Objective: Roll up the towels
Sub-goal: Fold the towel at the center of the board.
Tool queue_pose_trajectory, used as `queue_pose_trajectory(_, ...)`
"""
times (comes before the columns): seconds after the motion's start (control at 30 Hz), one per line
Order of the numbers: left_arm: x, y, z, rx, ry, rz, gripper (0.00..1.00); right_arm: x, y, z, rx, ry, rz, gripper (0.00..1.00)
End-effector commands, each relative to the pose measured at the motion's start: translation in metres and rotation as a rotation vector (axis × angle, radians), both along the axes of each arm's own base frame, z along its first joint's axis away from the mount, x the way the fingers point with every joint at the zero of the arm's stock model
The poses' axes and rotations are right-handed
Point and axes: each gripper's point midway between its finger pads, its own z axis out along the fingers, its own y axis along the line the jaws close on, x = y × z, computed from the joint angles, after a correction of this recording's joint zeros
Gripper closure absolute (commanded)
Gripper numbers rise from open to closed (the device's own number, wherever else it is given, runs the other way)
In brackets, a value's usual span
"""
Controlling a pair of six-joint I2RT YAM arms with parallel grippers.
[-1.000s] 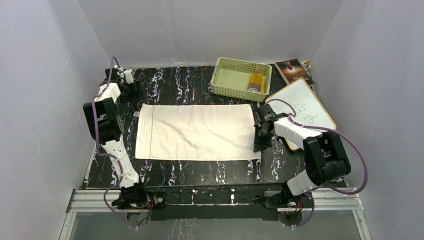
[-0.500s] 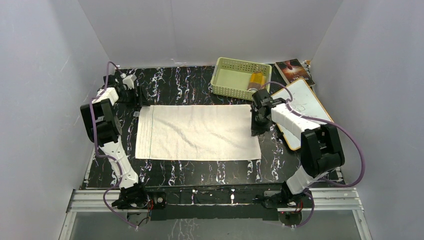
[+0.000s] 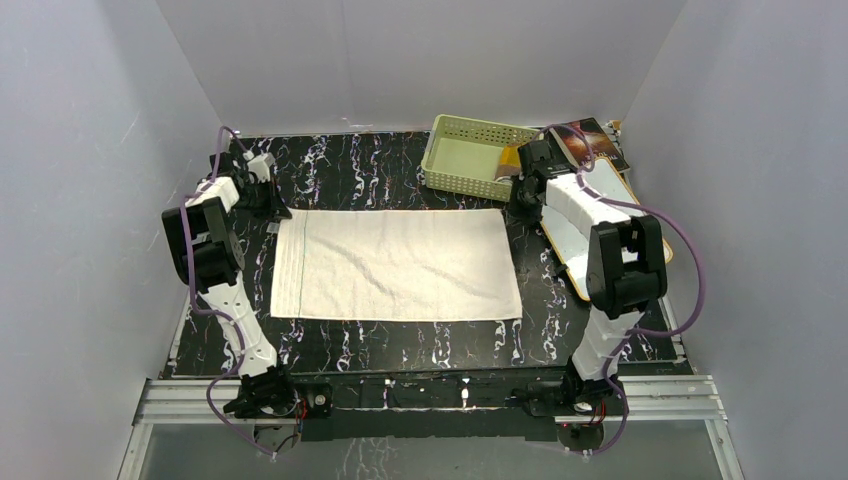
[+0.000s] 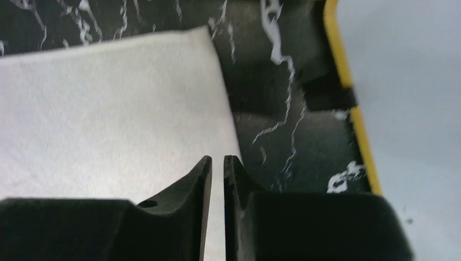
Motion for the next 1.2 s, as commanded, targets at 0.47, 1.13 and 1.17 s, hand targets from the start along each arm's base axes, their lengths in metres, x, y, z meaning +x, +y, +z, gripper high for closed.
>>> queue_pose_trajectory(0.47, 0.016, 0.017, 0.056, 0.065, -0.155, 0.059, 1.0, 0.106, 0.017, -0.013, 0.062, -0.357, 0.048, 0.46)
queue_pose_trajectory(1.13, 0.016, 0.017, 0.048, 0.061, -0.135, 0.043, 1.0, 0.095, 0.006, -0.057, -0.171, -0.295, 0.017, 0.57)
queue_pose_trajectory(1.17, 0.016, 0.018, 0.048, 0.064, -0.135, 0.043, 1.0, 0.092, 0.004, -0.059, -0.177, -0.288, 0.017, 0.57)
